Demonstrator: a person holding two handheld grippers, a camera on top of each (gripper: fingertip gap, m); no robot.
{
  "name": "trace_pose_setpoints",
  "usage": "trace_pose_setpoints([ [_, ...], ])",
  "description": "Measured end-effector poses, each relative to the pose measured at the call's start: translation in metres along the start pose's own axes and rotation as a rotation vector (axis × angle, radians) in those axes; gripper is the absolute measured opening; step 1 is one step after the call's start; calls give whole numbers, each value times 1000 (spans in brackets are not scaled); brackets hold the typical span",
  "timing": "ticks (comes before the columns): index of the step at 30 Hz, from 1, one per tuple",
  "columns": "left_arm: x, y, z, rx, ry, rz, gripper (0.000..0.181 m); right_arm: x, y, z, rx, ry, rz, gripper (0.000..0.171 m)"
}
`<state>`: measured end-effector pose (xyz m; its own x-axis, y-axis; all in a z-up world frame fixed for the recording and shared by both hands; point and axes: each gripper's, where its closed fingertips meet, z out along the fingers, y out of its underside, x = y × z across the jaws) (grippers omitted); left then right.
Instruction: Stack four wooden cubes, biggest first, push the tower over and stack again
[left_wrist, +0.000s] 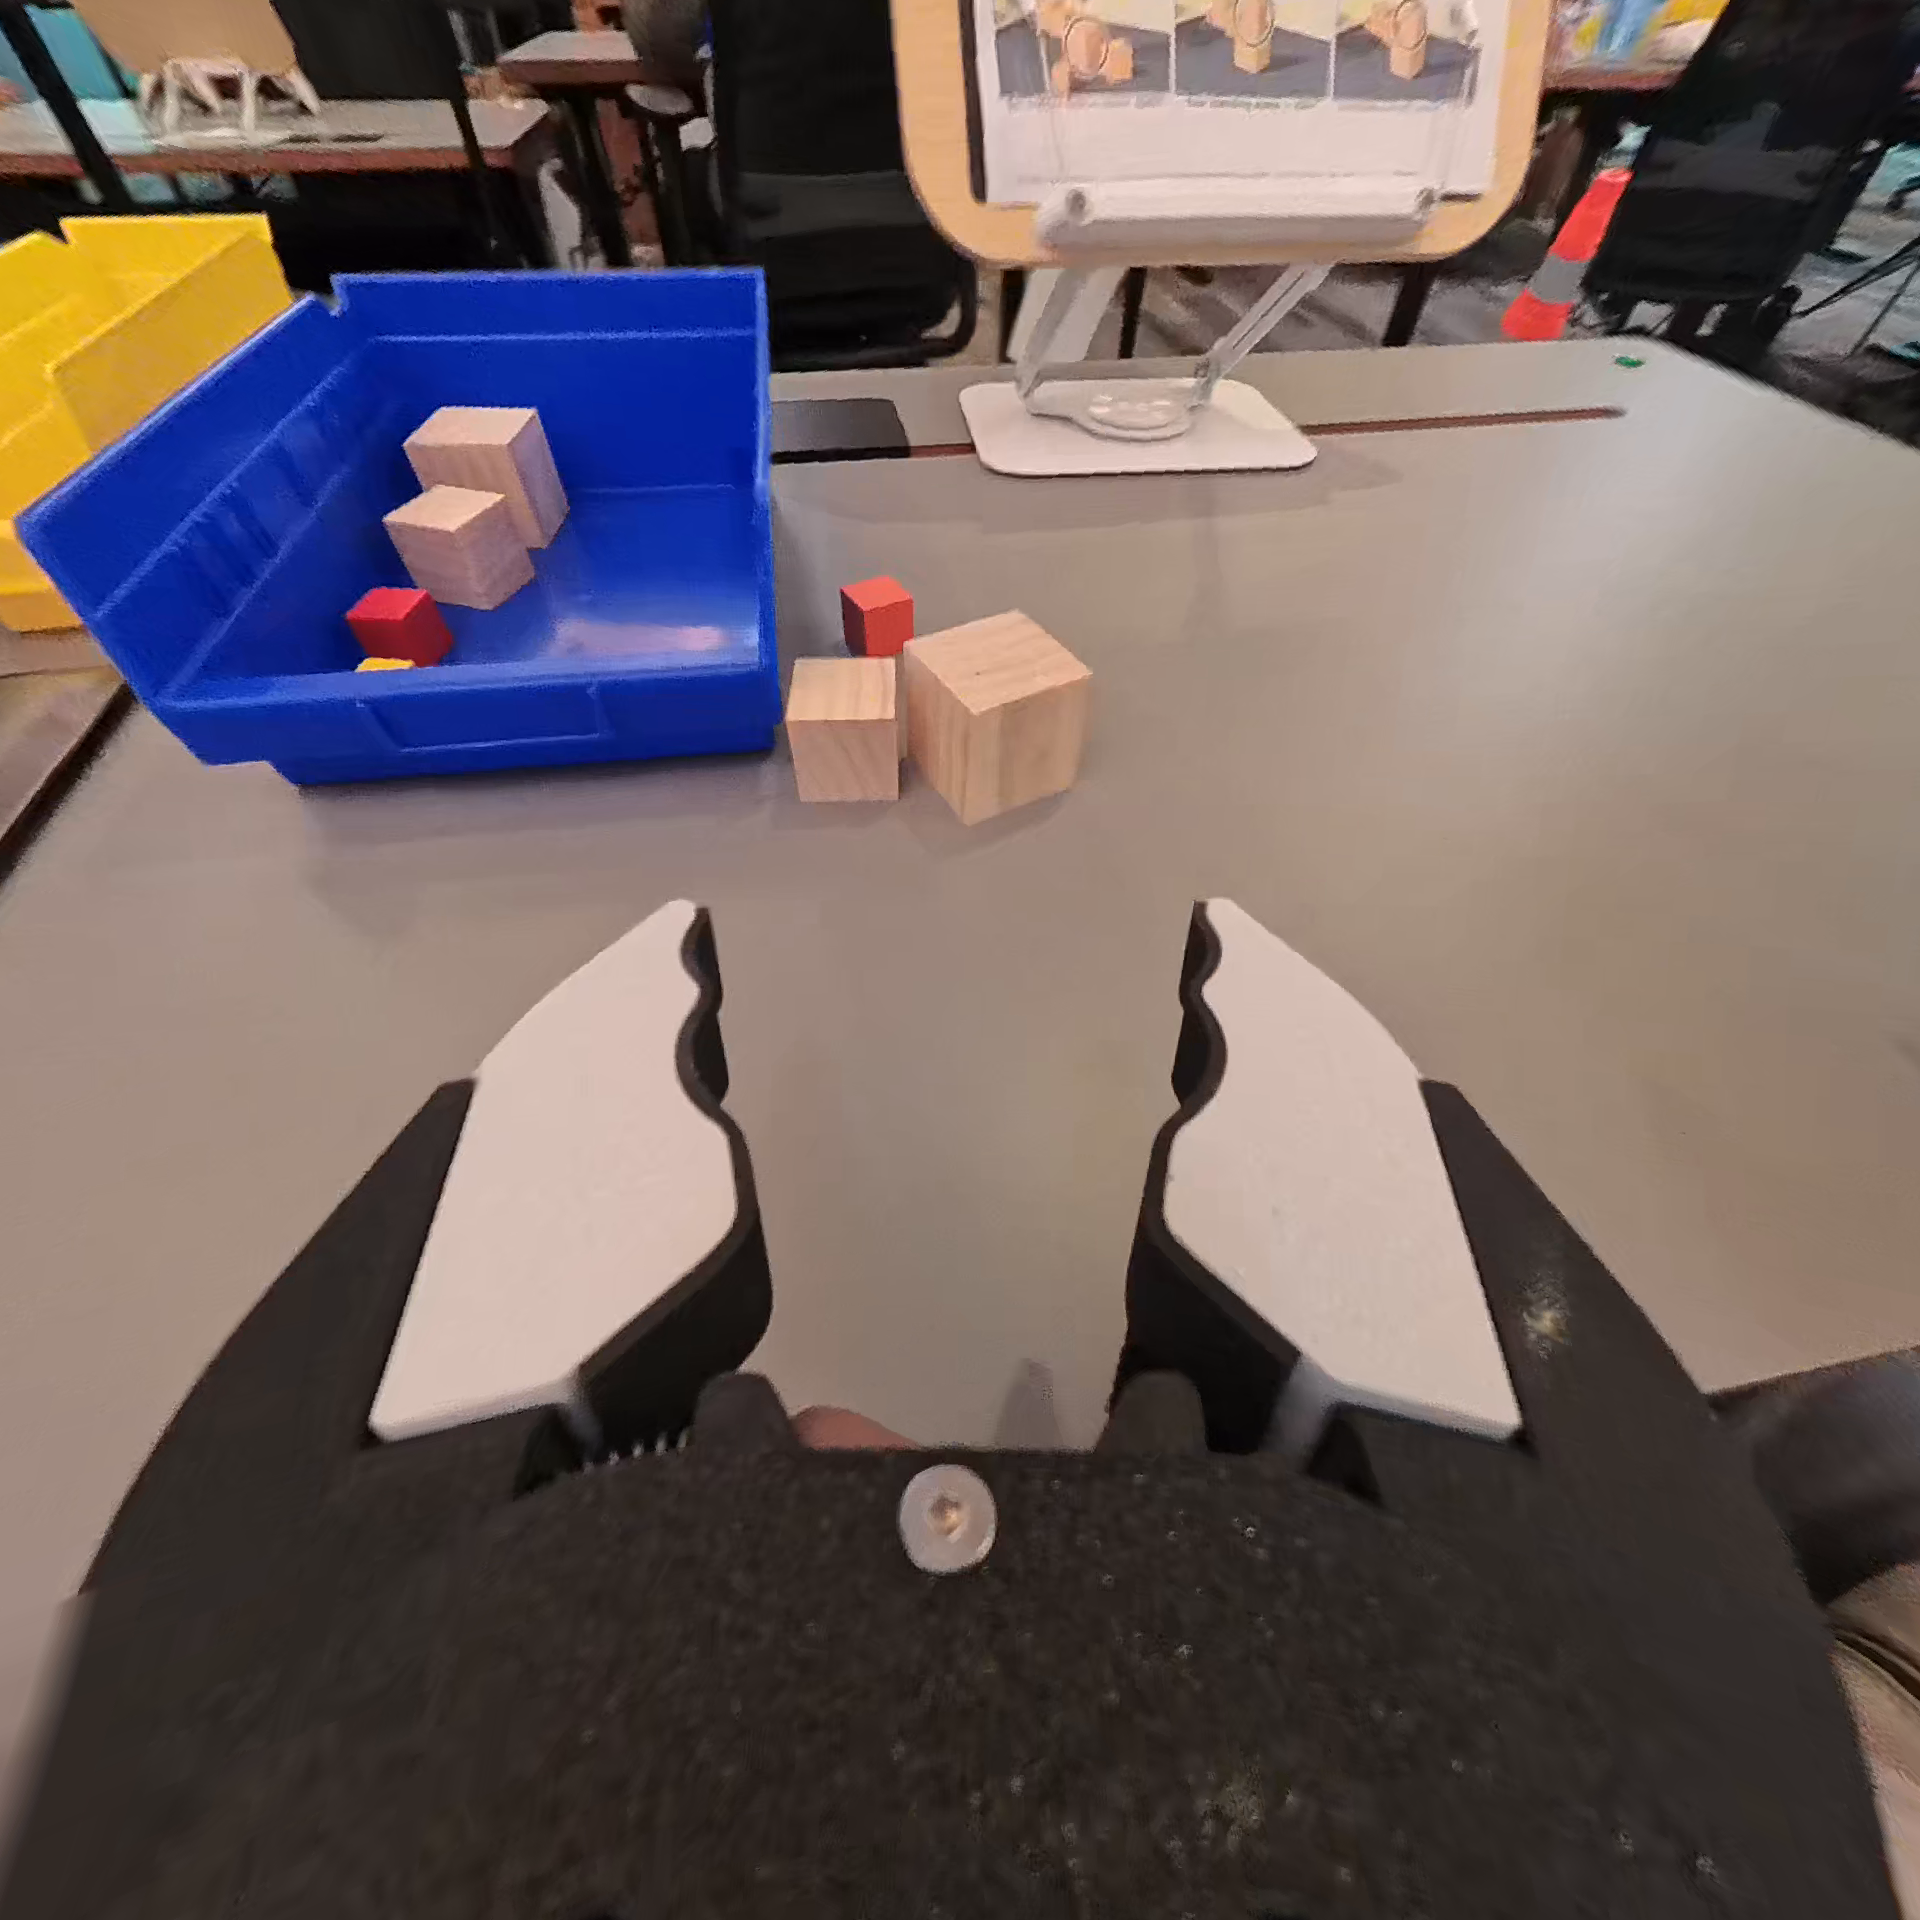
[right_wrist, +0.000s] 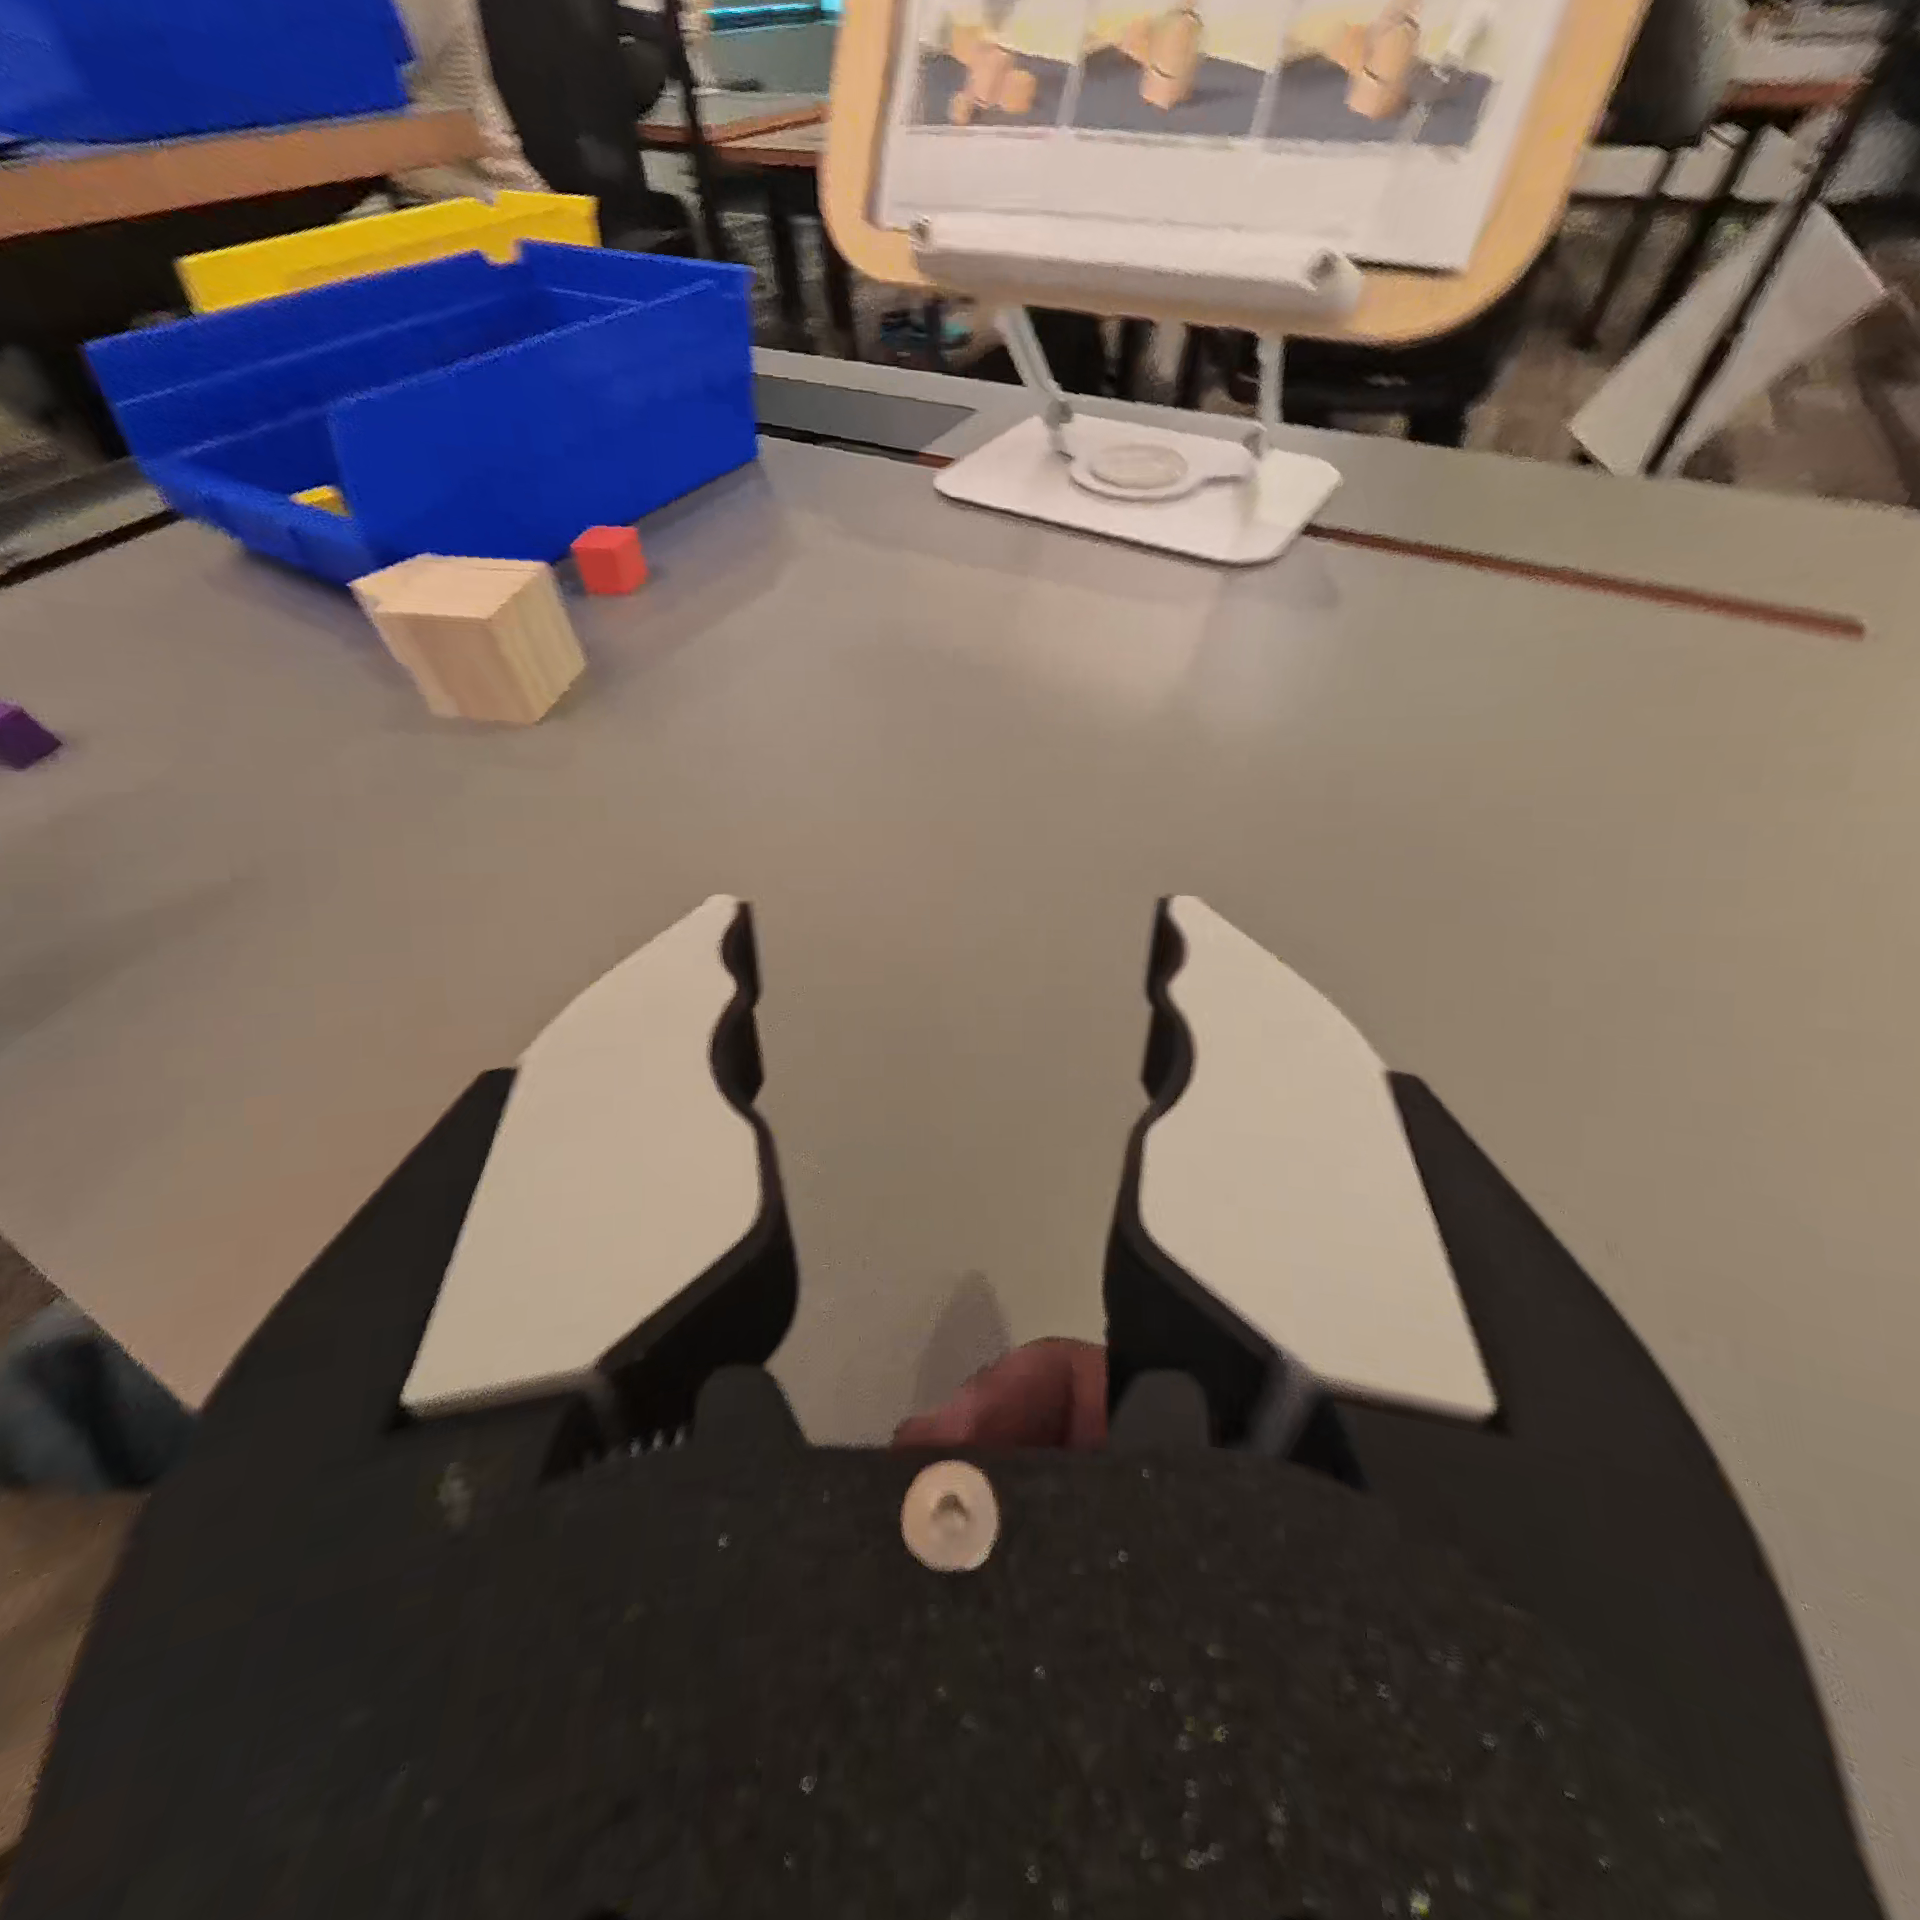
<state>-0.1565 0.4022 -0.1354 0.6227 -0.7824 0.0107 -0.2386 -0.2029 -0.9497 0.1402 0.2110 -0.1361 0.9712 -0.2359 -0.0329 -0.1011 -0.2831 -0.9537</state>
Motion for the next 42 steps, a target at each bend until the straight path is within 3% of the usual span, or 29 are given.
trace_pose_setpoints([
  [3,3,9,0,-21,-19,-38,89,6,11,-6,1,110,-9,90],
  [5,6,12,-1,-23,-17,-66,89,6,16,-9,-5,129,-34,93],
  [21,23,15,18,-50,16,-82,89,40,42,-25,-52,212,-9,93],
  [27,21,19,19,-61,21,-84,88,33,32,-21,-56,201,-15,94],
  [38,13,32,23,-88,31,-121,87,9,19,8,-84,149,-85,95],
  [42,11,36,28,-105,47,-136,87,-14,9,35,-97,62,-65,95],
])
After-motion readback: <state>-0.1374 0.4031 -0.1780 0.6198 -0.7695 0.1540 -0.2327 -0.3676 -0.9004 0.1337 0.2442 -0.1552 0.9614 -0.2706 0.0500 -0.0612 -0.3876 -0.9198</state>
